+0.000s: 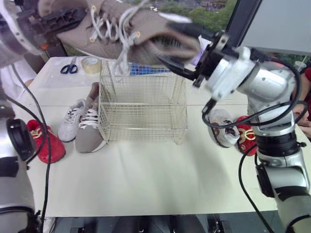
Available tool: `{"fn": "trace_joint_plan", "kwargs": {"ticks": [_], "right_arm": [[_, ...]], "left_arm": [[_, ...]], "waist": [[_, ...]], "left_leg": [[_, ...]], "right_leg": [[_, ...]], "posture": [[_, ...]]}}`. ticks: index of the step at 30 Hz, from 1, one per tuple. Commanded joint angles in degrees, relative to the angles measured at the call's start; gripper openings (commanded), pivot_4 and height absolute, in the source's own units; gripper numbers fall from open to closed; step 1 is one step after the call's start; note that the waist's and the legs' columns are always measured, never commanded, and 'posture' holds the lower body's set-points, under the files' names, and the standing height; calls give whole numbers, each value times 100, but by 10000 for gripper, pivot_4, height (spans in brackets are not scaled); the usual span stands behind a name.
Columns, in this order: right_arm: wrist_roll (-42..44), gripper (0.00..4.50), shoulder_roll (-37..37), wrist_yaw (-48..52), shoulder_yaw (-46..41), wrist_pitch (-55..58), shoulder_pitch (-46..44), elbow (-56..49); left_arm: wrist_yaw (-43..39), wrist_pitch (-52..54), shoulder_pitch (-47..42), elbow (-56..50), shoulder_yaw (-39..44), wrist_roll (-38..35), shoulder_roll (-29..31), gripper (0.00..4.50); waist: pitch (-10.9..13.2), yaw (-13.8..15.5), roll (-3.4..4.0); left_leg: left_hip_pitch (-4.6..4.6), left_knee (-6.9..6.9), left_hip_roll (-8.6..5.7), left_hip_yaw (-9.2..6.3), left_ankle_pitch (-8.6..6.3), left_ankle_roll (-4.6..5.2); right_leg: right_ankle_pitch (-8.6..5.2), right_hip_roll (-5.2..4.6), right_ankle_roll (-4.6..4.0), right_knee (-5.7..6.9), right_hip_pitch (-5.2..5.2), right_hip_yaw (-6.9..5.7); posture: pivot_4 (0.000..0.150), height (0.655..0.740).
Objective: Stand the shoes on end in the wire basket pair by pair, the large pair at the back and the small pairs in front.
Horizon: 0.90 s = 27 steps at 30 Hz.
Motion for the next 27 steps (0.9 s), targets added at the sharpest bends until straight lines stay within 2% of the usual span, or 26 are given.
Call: {"fn": "trace_joint_plan", "kwargs": {"ticks": [1, 4, 7, 9, 12, 16, 20, 27], "right_arm": [[1609, 44819, 564, -1112, -900, 1937, 85, -801], [3832, 44819, 1490, -2669, -1507, 3537, -200, -1163], [5087, 44819, 1902, -3081, -1677, 4284, -266, -1077], [5587, 44819, 2100, -3105, -1638, 4547, -343, -884], [5653, 44819, 2436, -2836, -1514, 4467, -664, -268], [5415, 44819, 2568, -2264, -1306, 4360, -935, 298], [5286, 44819, 2687, -1849, -1139, 4252, -1056, 522], [5201, 44819, 2961, -1718, -1085, 4168, -1275, 618]], "left_arm": [[1592, -244, 317, -1160, 1610, -897, -356, 6319], [3345, -62, 848, -2754, 2846, -2075, -1389, 6319], [4589, -204, 1137, -3762, 3328, -3009, -2284, 6319], [5167, -342, 1349, -4268, 3391, -3514, -2779, 6319], [5749, -437, 1751, -4786, 3227, -4335, -3475, 6319], [6137, -450, 2233, -5146, 2798, -5006, -3865, 6319], [6287, -517, 2558, -5243, 2432, -5370, -3951, 6319], [6202, -580, 2984, -5193, 1904, -5663, -3898, 6319]], "waist": [[-1, -7, -1], [-1, -14, -2], [-5, -25, -4], [-6, -23, -5], [-7, -23, -4], [-8, -9, -8], [-9, -16, -9], [-9, -25, -8]], "left_leg": [[0, -3, 1, 0, 0, 0], [-8, -7, 3, -1, 3, -5], [-12, -8, 4, -2, 4, -7], [-10, -8, 3, -1, 4, -7], [-8, -4, 2, 1, 5, -8], [-6, 2, 1, 0, 9, -2], [-7, 3, -1, 1, 10, -2], [-7, 0, 0, 1, 11, -5]], "right_leg": [[3, -1, 1, 0, 9, 2], [4, -1, 2, 12, -5, 2], [5, 1, 2, 15, -13, 2], [6, 0, 4, 14, -8, 2], [9, 1, 3, 19, -6, 2], [21, 4, 3, 23, -3, 2], [23, 4, 6, 21, -1, 2], [23, 6, 6, 22, -6, 2]], "posture": [[1500, 7358], [1500, 7358], [1500, 7358], [1500, 7358], [1500, 7358], [1500, 7358], [1500, 7358], [1500, 7358]]}}
